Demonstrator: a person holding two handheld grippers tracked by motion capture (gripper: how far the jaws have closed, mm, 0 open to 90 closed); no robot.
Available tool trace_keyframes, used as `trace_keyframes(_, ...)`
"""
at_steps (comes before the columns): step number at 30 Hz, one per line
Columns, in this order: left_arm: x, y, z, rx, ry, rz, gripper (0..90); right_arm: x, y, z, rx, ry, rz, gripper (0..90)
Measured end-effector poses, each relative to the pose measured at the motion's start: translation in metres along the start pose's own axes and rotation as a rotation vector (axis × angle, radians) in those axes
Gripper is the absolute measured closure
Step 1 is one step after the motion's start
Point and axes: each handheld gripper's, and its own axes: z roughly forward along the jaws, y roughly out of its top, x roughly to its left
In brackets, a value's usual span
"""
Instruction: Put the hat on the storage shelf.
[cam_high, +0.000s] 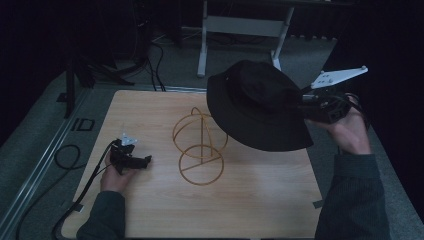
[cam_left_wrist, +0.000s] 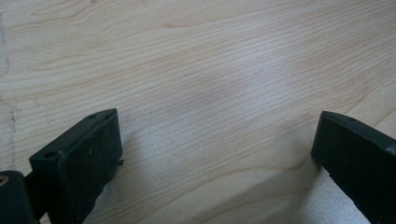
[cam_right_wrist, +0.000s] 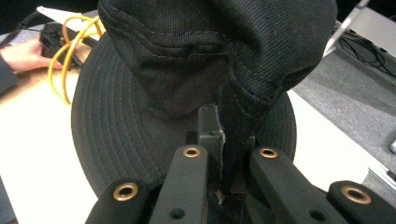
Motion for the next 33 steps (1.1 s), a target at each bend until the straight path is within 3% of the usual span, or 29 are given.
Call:
trace_keyframes(11, 0.000, 0.000, 0.000, 0.000, 0.000, 0.000, 2.0, 0.007, 0.007, 0.001, -0.033, 0.051, -0.020, 88.3)
trace_keyframes(33, 0.000, 0.000, 0.000, -0.001, 0.000, -0.001, 2.0, 0.039, 0.025, 0.035, 0.003, 0.138, -0.121, 88.3)
